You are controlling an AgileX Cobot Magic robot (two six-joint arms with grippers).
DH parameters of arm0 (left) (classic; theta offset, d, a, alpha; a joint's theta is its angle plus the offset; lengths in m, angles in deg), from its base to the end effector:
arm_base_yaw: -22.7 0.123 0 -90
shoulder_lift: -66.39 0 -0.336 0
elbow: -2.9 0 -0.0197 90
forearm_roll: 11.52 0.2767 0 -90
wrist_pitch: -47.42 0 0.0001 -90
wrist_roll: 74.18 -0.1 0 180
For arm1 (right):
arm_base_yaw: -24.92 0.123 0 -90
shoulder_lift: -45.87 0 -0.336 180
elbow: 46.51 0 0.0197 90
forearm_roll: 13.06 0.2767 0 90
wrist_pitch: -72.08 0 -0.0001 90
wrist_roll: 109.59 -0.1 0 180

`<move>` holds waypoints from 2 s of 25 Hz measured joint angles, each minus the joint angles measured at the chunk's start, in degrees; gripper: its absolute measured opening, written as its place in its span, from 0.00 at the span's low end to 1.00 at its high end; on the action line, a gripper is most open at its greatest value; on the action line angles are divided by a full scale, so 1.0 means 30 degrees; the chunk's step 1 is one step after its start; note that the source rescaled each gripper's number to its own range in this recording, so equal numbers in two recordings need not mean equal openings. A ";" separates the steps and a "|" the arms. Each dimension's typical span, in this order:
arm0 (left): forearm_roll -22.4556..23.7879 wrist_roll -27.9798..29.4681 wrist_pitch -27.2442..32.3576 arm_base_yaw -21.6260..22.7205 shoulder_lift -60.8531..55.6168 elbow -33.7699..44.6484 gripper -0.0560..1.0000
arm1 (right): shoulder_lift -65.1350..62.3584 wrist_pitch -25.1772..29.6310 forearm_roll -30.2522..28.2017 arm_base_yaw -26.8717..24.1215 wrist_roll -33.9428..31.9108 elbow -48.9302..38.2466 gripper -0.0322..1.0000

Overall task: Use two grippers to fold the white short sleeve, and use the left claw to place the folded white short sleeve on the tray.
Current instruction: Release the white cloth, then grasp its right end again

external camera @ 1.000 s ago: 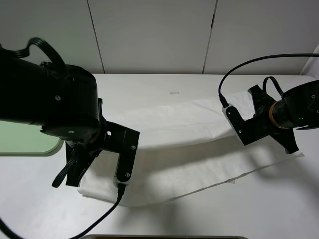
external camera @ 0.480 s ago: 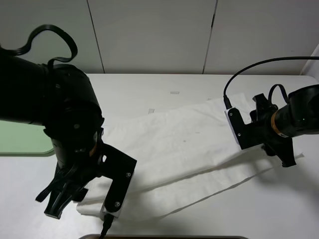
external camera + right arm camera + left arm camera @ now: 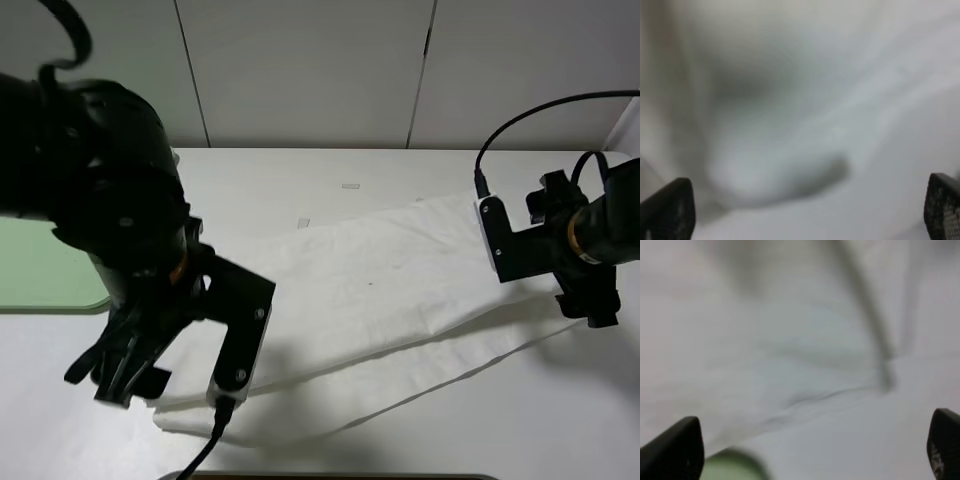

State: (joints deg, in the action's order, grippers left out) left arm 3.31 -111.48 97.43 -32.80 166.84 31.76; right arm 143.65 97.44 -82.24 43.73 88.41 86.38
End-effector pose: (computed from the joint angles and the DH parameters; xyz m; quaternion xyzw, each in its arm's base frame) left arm 0.1806 -0.2281 0.1954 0.7749 0.6242 0.0972 0.0215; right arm 0.2592 0.0459 0.1582 -0.7244 0.6234 -0.2854 0.0720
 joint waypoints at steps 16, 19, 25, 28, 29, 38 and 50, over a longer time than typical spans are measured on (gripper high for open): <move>0.6931 1.0511 0.0785 0.0000 -0.6842 -0.4181 0.89 | -1.2123 -0.1243 0.3706 0.0000 -0.1208 -0.0035 1.00; 0.6968 1.3262 0.0805 0.0000 -1.0154 -0.4599 0.89 | -1.4610 -0.2463 0.5382 0.0000 -0.1528 -0.0035 1.00; 0.6950 1.4985 0.0822 0.0000 -1.5032 -0.4599 0.96 | -1.8947 -0.5632 0.8478 0.0000 -0.1593 -0.0035 1.00; 0.6566 1.5129 0.1262 0.0000 -1.8377 -0.4612 0.97 | -2.0553 -0.7851 0.9740 0.0000 -0.1666 -0.0035 1.00; 0.6309 1.5129 0.1565 0.0000 -1.9357 -0.4612 0.97 | -2.1887 -0.9982 1.1323 0.0000 -0.1981 -0.0035 1.00; 0.2080 1.4326 0.3865 0.0000 -2.5260 -0.3987 0.97 | -2.3206 -1.1484 1.5605 0.0000 -0.3591 0.0117 1.00; -0.2536 1.2938 0.5475 0.0000 -2.8982 0.2516 0.97 | -2.3206 -0.9957 1.6140 0.0000 -0.4311 0.0117 1.00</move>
State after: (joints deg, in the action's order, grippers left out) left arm -4.29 -72.67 113.86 -32.80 79.90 39.31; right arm 74.03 67.57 -33.83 43.73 75.48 86.73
